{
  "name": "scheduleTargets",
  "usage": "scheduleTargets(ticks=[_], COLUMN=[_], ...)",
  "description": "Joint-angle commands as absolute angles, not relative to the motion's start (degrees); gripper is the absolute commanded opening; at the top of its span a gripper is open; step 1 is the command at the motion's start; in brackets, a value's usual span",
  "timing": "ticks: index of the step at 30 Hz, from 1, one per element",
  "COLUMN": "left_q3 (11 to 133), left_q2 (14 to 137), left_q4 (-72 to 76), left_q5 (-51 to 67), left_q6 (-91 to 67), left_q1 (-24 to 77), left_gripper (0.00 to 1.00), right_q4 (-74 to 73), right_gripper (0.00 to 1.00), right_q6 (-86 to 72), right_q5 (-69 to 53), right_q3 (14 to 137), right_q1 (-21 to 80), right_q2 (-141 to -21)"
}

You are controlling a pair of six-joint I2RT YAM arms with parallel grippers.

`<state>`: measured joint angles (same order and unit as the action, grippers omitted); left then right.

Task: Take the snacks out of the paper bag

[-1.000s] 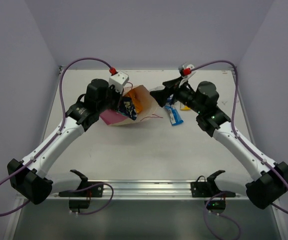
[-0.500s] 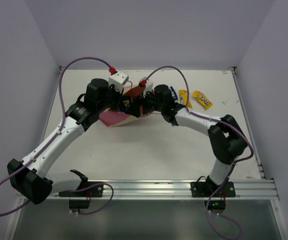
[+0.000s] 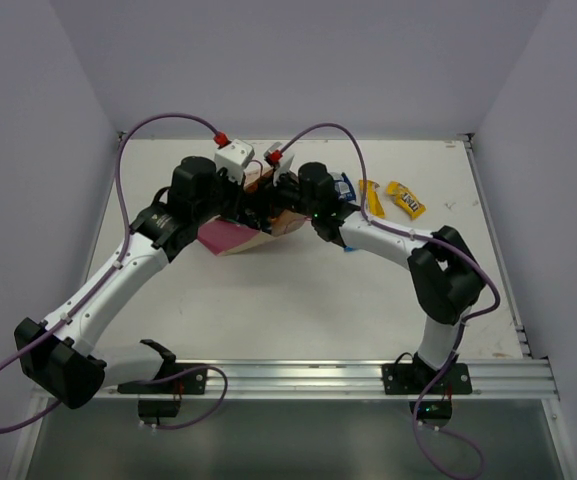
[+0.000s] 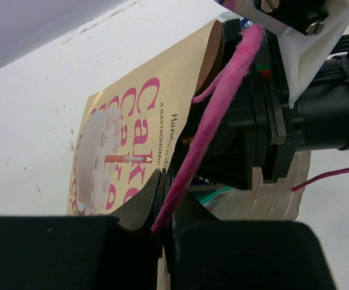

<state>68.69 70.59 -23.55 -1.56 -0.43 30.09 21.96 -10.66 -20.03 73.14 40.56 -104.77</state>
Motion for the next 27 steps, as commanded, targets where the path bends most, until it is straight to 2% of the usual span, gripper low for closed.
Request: scheduleTargets(ticks=[1, 2, 3, 6, 13, 20, 23, 27], left_q3=[70.93, 70.93, 70.93, 70.58, 68.21, 67.06, 66.8, 66.71], left_q2=[69.35, 69.35, 69.35, 69.35, 69.35, 69.43, 69.78, 70.49], left_q4=[-21.97, -22.06, -21.97, -22.06, -21.27, -19.78, -19.07, -18.46], left_q5=[-2.28, -2.29, -2.29, -3.07, -8.17, -10.98, -12.13, -13.36], left_q6=[-1.32, -1.23, -1.23, -1.06, 1.48, 3.07, 4.3, 5.97], left_q1=[30.06, 30.06, 29.97, 29.97, 29.97, 29.88, 29.88, 29.53], left_gripper=[0.0, 0.0, 0.0, 0.0, 0.0, 0.0, 0.0, 0.0], right_q4=[23.73, 23.64, 23.56, 22.25, 11.18, -2.87, -6.49, -10.28], right_gripper=[0.32, 0.26, 0.14, 0.0, 0.0, 0.0, 0.0, 0.0], right_q6=[-10.63, -10.63, -10.55, -10.2, -8.7, -9.31, -11.85, -18.01], right_q5=[-18.9, -18.64, -18.2, -17.58, -19.34, -9.96, -5.29, 1.39], right_q3=[74.71, 74.36, 74.01, 72.34, 71.19, 72.51, 70.68, 65.14], right_q1=[40.87, 40.78, 40.87, 40.87, 40.78, 39.03, 36.48, 27.11], right_q2=[-105.65, -105.56, -105.3, -102.93, -86.24, -68.5, -62.26, -54.26])
